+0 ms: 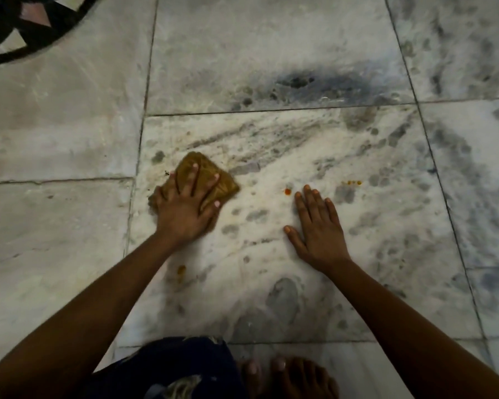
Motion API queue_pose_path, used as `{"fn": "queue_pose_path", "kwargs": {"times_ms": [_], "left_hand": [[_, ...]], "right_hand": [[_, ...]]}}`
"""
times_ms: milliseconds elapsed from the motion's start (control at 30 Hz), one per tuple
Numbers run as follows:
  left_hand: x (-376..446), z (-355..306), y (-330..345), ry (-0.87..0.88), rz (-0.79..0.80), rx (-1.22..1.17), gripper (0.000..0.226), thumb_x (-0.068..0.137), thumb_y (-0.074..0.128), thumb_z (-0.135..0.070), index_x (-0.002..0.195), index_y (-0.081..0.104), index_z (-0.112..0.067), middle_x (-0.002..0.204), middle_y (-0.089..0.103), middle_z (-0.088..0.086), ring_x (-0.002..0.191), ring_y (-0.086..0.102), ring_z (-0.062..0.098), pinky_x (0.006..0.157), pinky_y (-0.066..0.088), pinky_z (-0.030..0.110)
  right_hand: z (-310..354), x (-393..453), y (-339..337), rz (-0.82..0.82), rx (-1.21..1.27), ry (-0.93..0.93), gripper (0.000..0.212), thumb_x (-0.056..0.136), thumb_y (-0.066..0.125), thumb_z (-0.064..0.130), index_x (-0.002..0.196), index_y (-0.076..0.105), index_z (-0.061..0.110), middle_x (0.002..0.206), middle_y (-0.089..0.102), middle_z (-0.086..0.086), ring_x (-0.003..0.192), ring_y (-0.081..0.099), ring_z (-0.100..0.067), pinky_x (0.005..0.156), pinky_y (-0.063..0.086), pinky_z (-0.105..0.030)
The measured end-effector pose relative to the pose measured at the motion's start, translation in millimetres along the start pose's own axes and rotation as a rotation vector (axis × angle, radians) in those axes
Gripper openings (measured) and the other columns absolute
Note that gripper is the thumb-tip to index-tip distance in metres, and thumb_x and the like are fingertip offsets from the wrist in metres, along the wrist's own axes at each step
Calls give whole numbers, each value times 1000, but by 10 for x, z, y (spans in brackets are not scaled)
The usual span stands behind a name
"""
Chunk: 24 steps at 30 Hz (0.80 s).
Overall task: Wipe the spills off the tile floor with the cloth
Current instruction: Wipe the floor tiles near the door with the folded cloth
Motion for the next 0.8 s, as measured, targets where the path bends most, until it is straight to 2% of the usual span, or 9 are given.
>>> {"fn": "queue_pose_path", "kwargs": {"times_ms": [100, 167, 267, 400, 533, 633, 700, 800], "left_hand": [[294, -183, -97, -85, 38, -41, 67, 82, 16, -70, 144, 4, -49, 158, -11, -3, 139, -4, 47, 108, 3, 66], [264, -319, -71, -71, 51, -8, 69, 79, 11, -69, 144, 0, -47, 158, -12, -1, 139, -5, 47, 108, 2, 65], [-39, -429, 39, 51, 37, 51, 73, 75, 0, -70, 144, 1, -46, 158, -8, 1, 140, -3, 46, 106, 8, 64], [-423, -345, 181, 229, -14, 78, 62, 85, 8, -68, 143, 16, -46, 157, 15, 4, 138, 15, 47, 102, 17, 66], [-174, -169, 91, 115, 10, 36, 62, 79, 6, -70, 139, 1, -53, 158, -2, -4, 142, 0, 40, 106, 9, 64], [166, -317, -37, 18, 33, 3, 61, 85, 14, -69, 142, 1, -52, 158, -10, -4, 141, -5, 43, 107, 5, 64], [245, -470, -63, 19, 62, 14, 58, 91, 20, -62, 144, 2, -48, 158, -12, -2, 140, -6, 46, 108, 5, 65], [39, -588, 38, 112, 38, 51, 63, 85, 9, -65, 144, 3, -46, 158, -8, 0, 140, -4, 46, 107, 5, 64]], "right_hand": [[5, 7, 0, 15, 7, 3, 72, 92, 24, 54, 146, 26, 6, 154, 19, -16, 143, 17, -28, 114, 7, -40], [13, 7, -5, 15, 8, 6, 74, 93, 17, 56, 146, 26, 6, 154, 19, -16, 142, 17, -27, 114, 8, -41], [21, -10, -12, 12, -2, 3, 71, 94, 20, 53, 146, 27, 5, 153, 21, -18, 142, 18, -28, 113, 9, -42], [16, -133, -10, 7, -9, -33, 67, 93, 28, 48, 146, 28, 6, 153, 22, -16, 142, 18, -28, 113, 12, -45], [-16, -235, -24, 15, -44, -78, 66, 93, 29, 46, 146, 29, 6, 153, 21, -16, 142, 19, -29, 114, 13, -44], [-20, -242, -38, 21, -39, -95, 66, 93, 31, 45, 145, 29, 5, 152, 23, -18, 141, 21, -30, 114, 13, -43], [-13, -240, -47, 24, -34, -92, 66, 92, 32, 46, 145, 30, 5, 152, 24, -18, 141, 23, -31, 113, 13, -43], [-23, -239, -41, 28, -42, -92, 67, 93, 30, 47, 145, 30, 6, 152, 25, -17, 141, 23, -31, 112, 15, -44]]}}
Point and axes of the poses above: each hand's wrist, its own x-axis towards the middle knuckle, its own y-axis out of the palm, z = x × y, the point moved 2 cm from there along x, towards the middle knuckle
